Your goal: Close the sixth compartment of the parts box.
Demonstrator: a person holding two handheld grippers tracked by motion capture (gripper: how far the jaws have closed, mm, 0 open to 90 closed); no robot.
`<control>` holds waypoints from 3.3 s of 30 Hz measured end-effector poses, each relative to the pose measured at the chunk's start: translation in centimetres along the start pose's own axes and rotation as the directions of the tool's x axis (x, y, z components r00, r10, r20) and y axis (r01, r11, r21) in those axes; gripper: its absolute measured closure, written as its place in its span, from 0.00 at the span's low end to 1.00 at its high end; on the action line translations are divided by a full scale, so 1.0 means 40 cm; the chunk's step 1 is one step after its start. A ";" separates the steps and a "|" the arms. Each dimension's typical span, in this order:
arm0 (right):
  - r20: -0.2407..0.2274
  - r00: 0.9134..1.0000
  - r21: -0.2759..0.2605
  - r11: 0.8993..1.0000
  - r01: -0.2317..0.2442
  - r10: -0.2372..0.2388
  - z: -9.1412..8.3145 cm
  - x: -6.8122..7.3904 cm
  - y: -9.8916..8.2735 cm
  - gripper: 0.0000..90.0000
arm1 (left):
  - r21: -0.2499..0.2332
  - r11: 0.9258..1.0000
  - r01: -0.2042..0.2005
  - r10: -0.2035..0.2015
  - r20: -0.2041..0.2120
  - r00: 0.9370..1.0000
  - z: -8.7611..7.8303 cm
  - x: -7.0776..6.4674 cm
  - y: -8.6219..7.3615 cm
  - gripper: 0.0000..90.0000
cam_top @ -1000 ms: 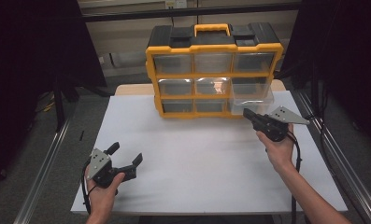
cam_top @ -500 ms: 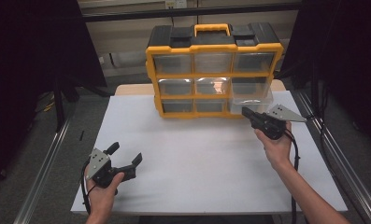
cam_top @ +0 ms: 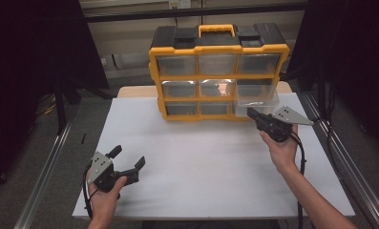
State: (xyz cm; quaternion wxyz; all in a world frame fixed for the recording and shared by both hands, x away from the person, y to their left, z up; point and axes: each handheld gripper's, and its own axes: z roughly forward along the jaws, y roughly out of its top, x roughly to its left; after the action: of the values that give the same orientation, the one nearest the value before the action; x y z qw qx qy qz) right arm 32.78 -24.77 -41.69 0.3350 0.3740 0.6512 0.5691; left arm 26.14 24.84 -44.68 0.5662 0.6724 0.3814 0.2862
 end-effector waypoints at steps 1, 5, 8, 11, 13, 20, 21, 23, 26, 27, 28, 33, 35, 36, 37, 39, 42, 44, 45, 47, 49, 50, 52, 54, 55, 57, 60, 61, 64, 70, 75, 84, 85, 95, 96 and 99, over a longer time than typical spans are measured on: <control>0.000 1.000 -0.001 1.000 0.001 -0.001 0.000 0.001 0.000 1.00 | 0.002 1.000 0.000 0.000 -0.001 1.000 0.000 0.000 0.000 0.06; 0.014 1.000 0.006 1.000 0.003 -0.003 0.001 0.006 0.003 1.00 | -0.003 1.000 0.000 0.000 0.001 1.000 -0.001 -0.001 0.000 0.06; 0.012 1.000 0.004 1.000 0.006 -0.006 0.002 0.006 0.002 1.00 | -0.008 1.000 -0.001 0.001 0.006 1.000 0.000 -0.001 0.001 0.06; 0.021 1.000 0.009 1.000 0.015 -0.015 0.004 0.007 0.004 1.00 | -0.004 1.000 -0.002 0.002 0.001 1.000 -0.001 0.001 0.000 0.06; 0.024 0.999 0.012 1.000 0.020 -0.021 0.005 0.009 0.006 1.00 | -0.003 1.000 -0.003 0.003 0.000 1.000 -0.001 0.001 0.001 0.06; 0.020 1.000 -0.005 1.000 0.017 -0.017 0.011 0.013 0.010 1.00 | -0.001 1.000 -0.006 0.006 0.001 1.000 -0.001 -0.001 0.000 0.06; 0.020 1.000 -0.005 1.000 0.017 -0.017 0.011 0.013 0.010 1.00 | -0.002 1.000 -0.001 0.001 0.006 1.000 0.000 -0.002 0.000 0.06; 0.018 1.000 -0.010 1.000 0.015 -0.015 0.013 0.013 0.011 1.00 | 0.006 1.000 -0.012 0.012 0.007 1.000 0.000 0.003 -0.001 0.06; 0.022 1.000 -0.015 1.000 0.018 -0.018 0.014 0.014 0.012 1.00 | 0.009 1.000 -0.014 0.014 0.010 1.000 0.001 0.003 -0.001 0.06; 0.015 1.000 -0.016 1.000 0.017 -0.016 0.014 0.015 0.014 1.00 | 0.008 1.000 -0.010 0.010 0.014 1.000 0.001 0.002 -0.001 0.06; 0.015 1.000 -0.016 1.000 0.017 -0.016 0.014 0.015 0.014 1.00 | 0.009 1.000 -0.015 0.015 0.005 1.000 0.000 0.003 -0.001 0.06; 0.030 1.000 -0.036 0.999 0.004 -0.003 0.015 0.013 0.020 1.00 | 0.008 1.000 -0.015 0.015 0.003 1.000 0.000 0.003 -0.001 0.06; 0.031 1.000 -0.037 0.999 0.000 0.001 0.015 0.012 0.021 1.00 | 0.007 1.000 -0.014 0.014 0.004 1.000 0.001 0.003 -0.002 0.06; 0.034 0.999 -0.041 0.999 -0.003 0.005 0.016 0.010 0.022 1.00 | 0.006 1.000 -0.010 0.010 0.009 1.000 0.001 0.002 -0.002 0.06; 0.041 0.999 -0.042 0.999 -0.010 0.012 0.016 0.007 0.024 1.00 | 0.007 1.000 -0.016 0.016 0.004 1.000 0.001 0.002 -0.001 0.06; 0.035 0.999 -0.049 0.999 -0.017 0.019 0.017 0.002 0.025 1.00 | 0.010 1.000 -0.015 0.015 0.009 1.000 0.000 0.003 -0.001 0.06; 0.037 0.999 -0.047 0.999 -0.018 0.020 0.017 0.000 0.025 1.00 | 0.006 1.000 -0.008 0.008 0.010 1.000 0.000 0.003 -0.002 0.06; 0.038 0.999 -0.051 0.998 -0.022 0.024 0.018 0.000 0.026 1.00 | 0.004 1.000 -0.007 0.007 0.006 1.000 -0.001 0.002 -0.001 0.06; 0.037 0.999 -0.051 0.999 -0.017 0.019 0.019 -0.001 0.025 1.00 | 0.009 1.000 -0.015 0.015 0.005 1.000 -0.001 0.003 -0.001 0.06; 0.036 0.999 -0.051 0.998 -0.020 0.022 0.019 0.000 0.025 1.00 | 0.007 1.000 -0.018 0.018 0.004 1.000 -0.001 0.002 0.000 0.06; 0.032 0.999 -0.051 0.999 -0.020 0.021 0.021 -0.002 0.025 1.00 | 0.010 1.000 -0.014 0.014 0.003 1.000 -0.001 0.002 -0.001 0.05; 0.033 0.999 -0.048 0.999 -0.016 0.018 0.021 -0.002 0.026 1.00 | 0.000 1.000 -0.009 0.009 -0.007 1.000 -0.001 0.001 0.000 0.05; 0.032 0.999 -0.052 0.998 -0.017 0.019 0.023 -0.002 0.026 1.00 | 0.000 1.000 -0.009 0.009 -0.009 1.000 -0.001 0.002 0.000 0.05; 0.035 0.999 -0.045 0.999 -0.021 0.023 0.024 -0.002 0.027 1.00 | -0.005 1.000 -0.005 0.005 -0.005 1.000 -0.001 0.002 0.000 0.05; 0.036 0.999 -0.045 0.999 -0.021 0.023 0.024 -0.002 0.027 1.00 | -0.006 1.000 -0.005 0.005 -0.004 1.000 -0.001 0.002 0.001 0.05; 0.034 0.999 -0.045 0.999 -0.023 0.025 0.026 -0.003 0.028 1.00 | -0.005 1.000 -0.005 0.005 -0.004 1.000 -0.001 0.001 0.001 0.05; 0.036 0.999 -0.051 0.998 -0.028 0.030 0.032 -0.006 0.031 1.00 | -0.003 1.000 -0.006 0.006 -0.004 1.000 -0.001 0.001 0.001 0.05; 0.036 0.999 -0.051 0.998 -0.028 0.030 0.032 -0.006 0.031 1.00 | -0.005 1.000 -0.008 0.008 -0.002 1.000 -0.001 0.001 0.001 0.05; 0.035 0.999 -0.050 0.998 -0.029 0.031 0.035 -0.007 0.030 1.00 | -0.007 1.000 -0.004 0.004 0.002 1.000 -0.001 0.002 0.001 0.05; 0.032 0.999 -0.050 0.998 -0.034 0.036 0.042 -0.010 0.029 1.00 | -0.009 1.000 -0.006 0.006 0.004 1.000 -0.001 0.001 0.000 0.05; 0.041 0.998 -0.049 0.998 -0.043 0.045 0.047 -0.014 0.030 1.00 | -0.002 1.000 -0.009 0.009 -0.007 1.000 -0.001 0.002 0.000 0.05; 0.039 0.998 -0.051 0.998 -0.047 0.049 0.055 -0.015 0.030 1.00 | -0.005 1.000 -0.006 0.006 -0.001 1.000 -0.001 0.001 0.001 0.05; 0.034 0.998 -0.054 0.997 -0.049 0.051 0.056 -0.016 0.028 1.00 | 0.001 1.000 -0.018 0.018 0.007 1.000 -0.003 0.004 0.001 0.05; 0.046 0.997 -0.049 0.997 -0.054 0.056 0.065 -0.029 0.020 1.00 | -0.007 1.000 -0.005 0.005 0.007 1.000 -0.001 0.000 0.001 0.05; 0.046 0.997 -0.049 0.997 -0.054 0.056 0.065 -0.029 0.020 1.00 | -0.009 1.000 -0.004 0.004 0.010 1.000 -0.001 0.001 0.001 0.05; 0.043 0.998 -0.048 0.997 -0.053 0.055 0.066 -0.031 0.021 1.00 | -0.034 0.999 0.036 -0.036 -0.002 0.999 0.006 -0.007 -0.001 0.05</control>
State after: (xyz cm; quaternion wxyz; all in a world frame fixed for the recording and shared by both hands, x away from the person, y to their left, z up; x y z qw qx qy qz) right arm 35.76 -24.49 -41.19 0.3425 0.3960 0.6197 0.5847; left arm 26.15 24.48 -44.74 0.5822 0.6551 0.3894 0.2833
